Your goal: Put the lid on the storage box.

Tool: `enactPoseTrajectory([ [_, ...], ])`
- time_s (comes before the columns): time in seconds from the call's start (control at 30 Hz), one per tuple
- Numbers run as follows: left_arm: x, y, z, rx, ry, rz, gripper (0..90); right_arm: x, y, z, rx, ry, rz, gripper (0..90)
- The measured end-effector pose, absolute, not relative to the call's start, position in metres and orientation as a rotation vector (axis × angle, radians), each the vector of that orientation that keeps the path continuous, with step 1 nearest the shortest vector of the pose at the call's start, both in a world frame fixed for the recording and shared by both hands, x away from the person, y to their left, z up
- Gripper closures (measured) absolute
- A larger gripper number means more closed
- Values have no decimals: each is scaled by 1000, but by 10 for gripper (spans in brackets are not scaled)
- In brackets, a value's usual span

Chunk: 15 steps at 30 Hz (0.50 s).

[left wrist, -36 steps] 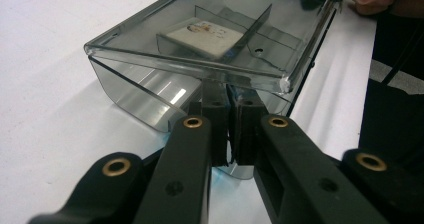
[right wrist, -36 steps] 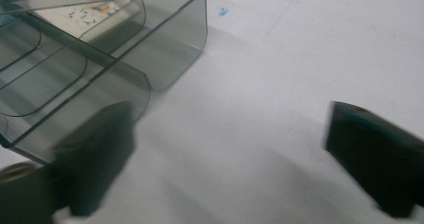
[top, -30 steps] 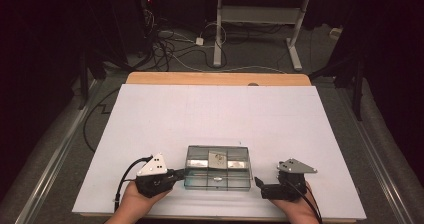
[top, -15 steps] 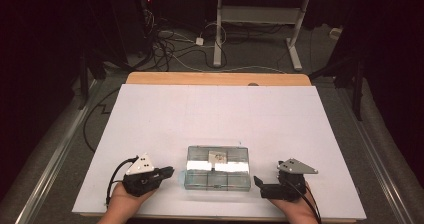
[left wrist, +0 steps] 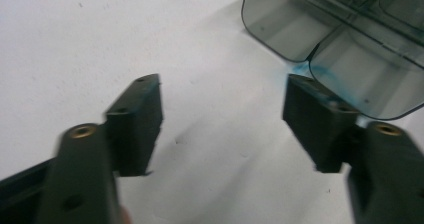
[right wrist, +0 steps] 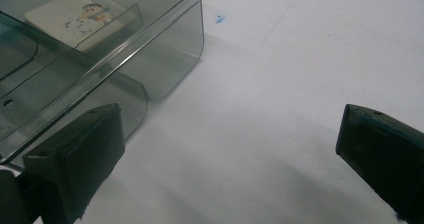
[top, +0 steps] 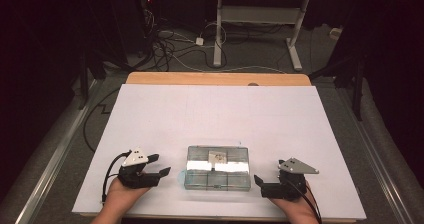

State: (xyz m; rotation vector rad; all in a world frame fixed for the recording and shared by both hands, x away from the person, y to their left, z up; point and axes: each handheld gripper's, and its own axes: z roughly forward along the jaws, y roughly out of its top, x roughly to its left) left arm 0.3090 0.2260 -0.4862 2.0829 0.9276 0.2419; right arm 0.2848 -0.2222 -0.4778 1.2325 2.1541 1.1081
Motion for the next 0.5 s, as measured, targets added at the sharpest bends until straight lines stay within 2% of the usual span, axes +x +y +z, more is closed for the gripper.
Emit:
enactPoseTrajectory([
  [0.23, 313, 225, -487, 2083, 950, 222, 0, 284, -223, -478, 1231, 2154, 1116, 0],
  [0.5, 312, 229, -484, 2038, 954, 264, 0, 283, -223, -478, 1231, 2151, 1117, 0],
])
